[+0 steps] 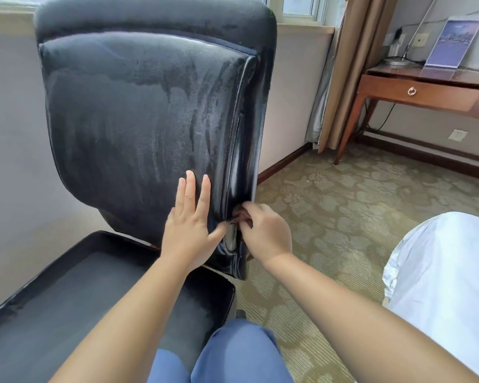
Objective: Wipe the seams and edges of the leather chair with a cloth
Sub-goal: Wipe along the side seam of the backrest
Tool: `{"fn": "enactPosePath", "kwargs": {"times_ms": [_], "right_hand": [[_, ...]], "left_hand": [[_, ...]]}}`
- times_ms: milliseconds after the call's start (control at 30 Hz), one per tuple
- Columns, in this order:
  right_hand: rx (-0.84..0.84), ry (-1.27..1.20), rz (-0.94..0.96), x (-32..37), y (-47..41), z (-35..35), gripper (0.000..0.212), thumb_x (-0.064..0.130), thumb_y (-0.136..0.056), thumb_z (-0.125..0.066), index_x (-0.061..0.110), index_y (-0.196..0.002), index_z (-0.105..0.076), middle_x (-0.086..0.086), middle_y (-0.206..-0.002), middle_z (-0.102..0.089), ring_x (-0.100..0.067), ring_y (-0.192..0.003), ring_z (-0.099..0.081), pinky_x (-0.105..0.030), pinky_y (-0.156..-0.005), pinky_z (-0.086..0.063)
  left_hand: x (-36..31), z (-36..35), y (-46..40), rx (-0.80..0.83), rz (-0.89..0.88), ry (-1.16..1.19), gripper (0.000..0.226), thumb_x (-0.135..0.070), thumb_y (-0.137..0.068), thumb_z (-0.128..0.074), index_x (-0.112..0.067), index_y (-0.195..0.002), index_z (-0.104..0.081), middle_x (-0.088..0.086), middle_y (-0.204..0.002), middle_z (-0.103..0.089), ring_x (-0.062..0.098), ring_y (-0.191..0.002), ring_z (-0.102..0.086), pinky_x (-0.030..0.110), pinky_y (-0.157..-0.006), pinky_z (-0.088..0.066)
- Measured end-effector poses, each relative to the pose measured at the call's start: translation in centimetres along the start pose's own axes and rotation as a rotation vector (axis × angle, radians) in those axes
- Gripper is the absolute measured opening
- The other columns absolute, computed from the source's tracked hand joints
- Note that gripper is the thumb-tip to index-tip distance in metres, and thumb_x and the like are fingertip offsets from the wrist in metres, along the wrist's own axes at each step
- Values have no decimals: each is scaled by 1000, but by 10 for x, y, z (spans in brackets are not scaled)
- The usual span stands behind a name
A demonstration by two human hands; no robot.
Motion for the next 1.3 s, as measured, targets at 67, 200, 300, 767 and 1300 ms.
{"fn": "enactPosePath", "kwargs": {"times_ms": [67, 200, 300, 767, 1300], "right_hand": [[-208, -19, 122, 14, -9, 27, 29, 16, -82, -60, 11, -110, -67, -8, -90, -66, -29, -77, -65, -32, -57, -51], [-334, 4, 167, 19, -15, 34, 29, 16, -73, -63, 10, -101, -69, -6, -80, -66, -27, -65, -64, -28, -46, -48], [-224, 66, 139, 8, 1, 1, 28, 14, -72, -71, 11, -99, -69, -7, -78, -65, -28, -63, -64, -25, -43, -44], [45, 154, 128, -6, 11, -20, 29, 23, -94, -49, 19, -122, -58, -3, -101, -62, -25, -89, -61, -28, -61, -37], [-129, 129, 127, -10, 24, -39, 28, 13, -69, -78, 12, -96, -70, -3, -77, -64, -22, -61, -63, -22, -41, -41]], "left_hand": [[0, -1, 0, -8, 5, -1, 98, -49, -92, -49, -33, -135, 37, -5, -151, 37, 13, -143, 29, 38, -114, -29], [0, -1, 0, -26, 9, -1, 100, -48, -91, -51, -33, -136, 36, -3, -154, 34, 14, -144, 27, 38, -114, -29], [0, -1, -1, -42, 9, 8, 101, -47, -89, -54, -31, -139, 33, 0, -157, 30, 15, -145, 25, 38, -113, -29], [1, -3, 1, -30, 6, -8, 99, -48, -91, -52, -31, -138, 34, 1, -158, 29, 17, -146, 24, 39, -116, -27], [17, -32, 28, 30, -11, 60, 114, -47, -82, -63, -35, -138, 35, -7, -151, 37, 11, -142, 30, 34, -117, -21]]}}
Point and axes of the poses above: each hand's wrist, its own y-axis away from the middle knuckle, its own z-axis out of the back of the hand, x = y × z, the point moved 9 cm from there along -y, towards the middle knuckle
